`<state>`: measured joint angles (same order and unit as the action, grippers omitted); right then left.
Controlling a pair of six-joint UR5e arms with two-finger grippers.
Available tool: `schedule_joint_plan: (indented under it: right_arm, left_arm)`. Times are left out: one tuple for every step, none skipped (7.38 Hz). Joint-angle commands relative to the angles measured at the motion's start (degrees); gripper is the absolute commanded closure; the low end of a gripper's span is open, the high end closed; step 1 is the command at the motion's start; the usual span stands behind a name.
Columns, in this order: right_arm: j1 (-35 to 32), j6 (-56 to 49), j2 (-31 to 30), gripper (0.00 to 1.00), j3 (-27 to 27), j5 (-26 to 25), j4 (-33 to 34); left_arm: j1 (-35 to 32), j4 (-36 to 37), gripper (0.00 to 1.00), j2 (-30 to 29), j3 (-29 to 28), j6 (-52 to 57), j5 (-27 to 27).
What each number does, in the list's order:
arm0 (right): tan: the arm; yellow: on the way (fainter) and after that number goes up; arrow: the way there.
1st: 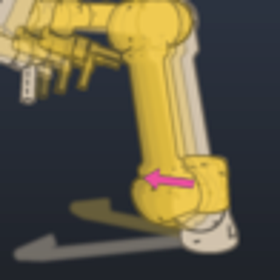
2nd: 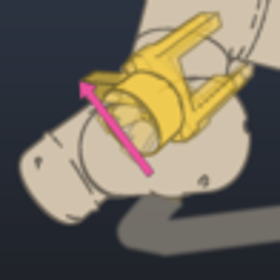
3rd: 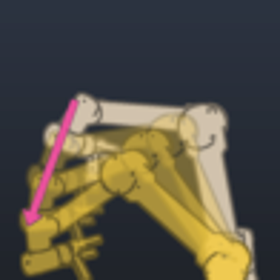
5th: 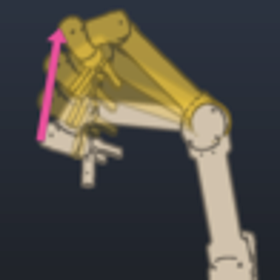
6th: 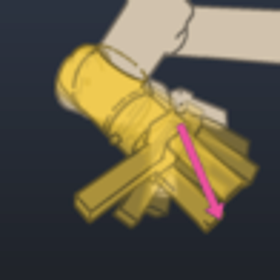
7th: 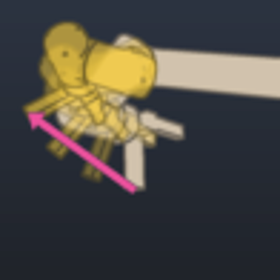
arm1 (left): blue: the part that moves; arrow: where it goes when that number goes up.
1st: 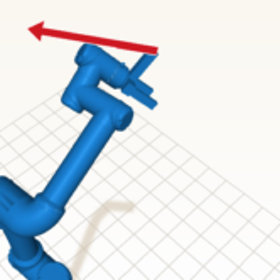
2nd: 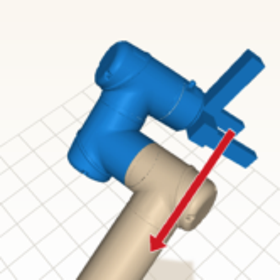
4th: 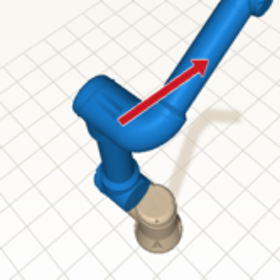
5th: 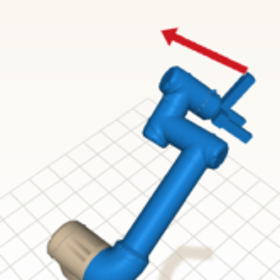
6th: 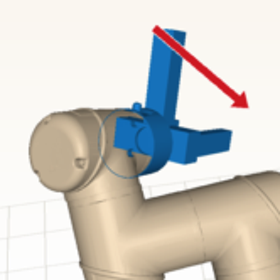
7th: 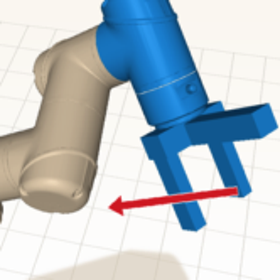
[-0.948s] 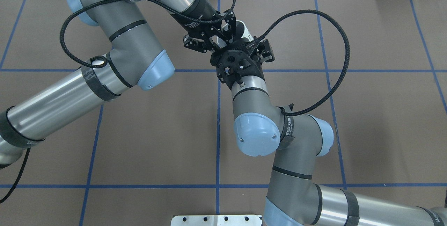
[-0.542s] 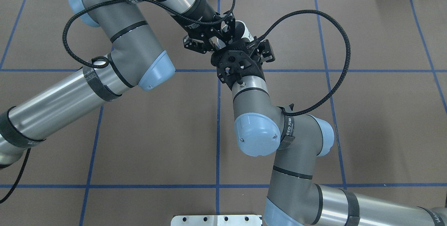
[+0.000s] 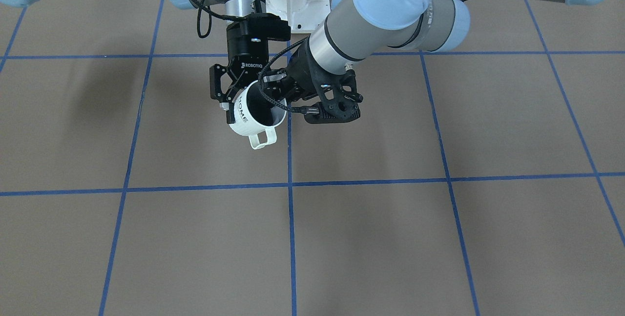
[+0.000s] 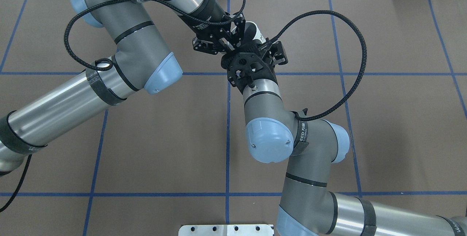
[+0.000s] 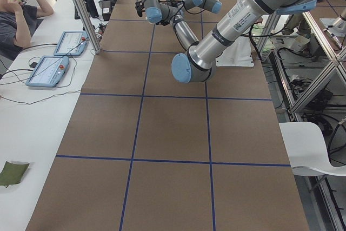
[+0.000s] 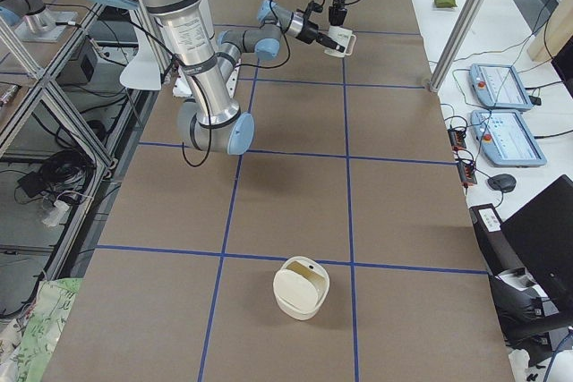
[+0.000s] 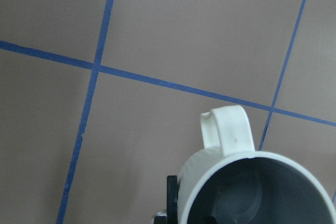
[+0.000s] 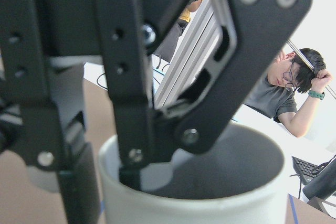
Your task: Left arm hands cup to right arm to dump lemon
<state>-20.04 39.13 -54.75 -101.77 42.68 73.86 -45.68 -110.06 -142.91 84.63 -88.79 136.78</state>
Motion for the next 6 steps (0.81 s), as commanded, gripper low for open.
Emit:
schedule_joint_plan:
  right_arm:
    - [0.00,0.16,-0.09,0.00,0.00,-0.14,-0.38]
    - [0.00,0.07,-0.27,0.00,-0.01,-0.15,-0.38]
    - [0.09,0.07,-0.27,0.00,0.08,-0.15,-0.38]
    - [0.09,0.16,-0.27,0.00,0.00,-0.15,-0.38]
    - [0.09,0.16,-0.27,0.00,-0.01,-0.15,-0.38]
    - [0.01,0.16,-0.27,0.00,-0.01,-0.15,-0.38]
  left_arm:
    - [-0.20,0.37,1.00,0.00,0.01,-1.91,0.15]
    - [-0.29,0.20,1.00,0.00,0.01,-1.83,0.24]
    - [-0.38,0.20,1.00,0.00,0.01,-1.56,0.24]
    - [-0.64,0.11,1.00,0.00,0.01,-1.47,0.24]
    - [-0.82,0.11,1.00,0.00,0.01,-1.47,0.24]
    - [-2.65,0.46,1.00,0.00,-0.33,-1.56,0.16]
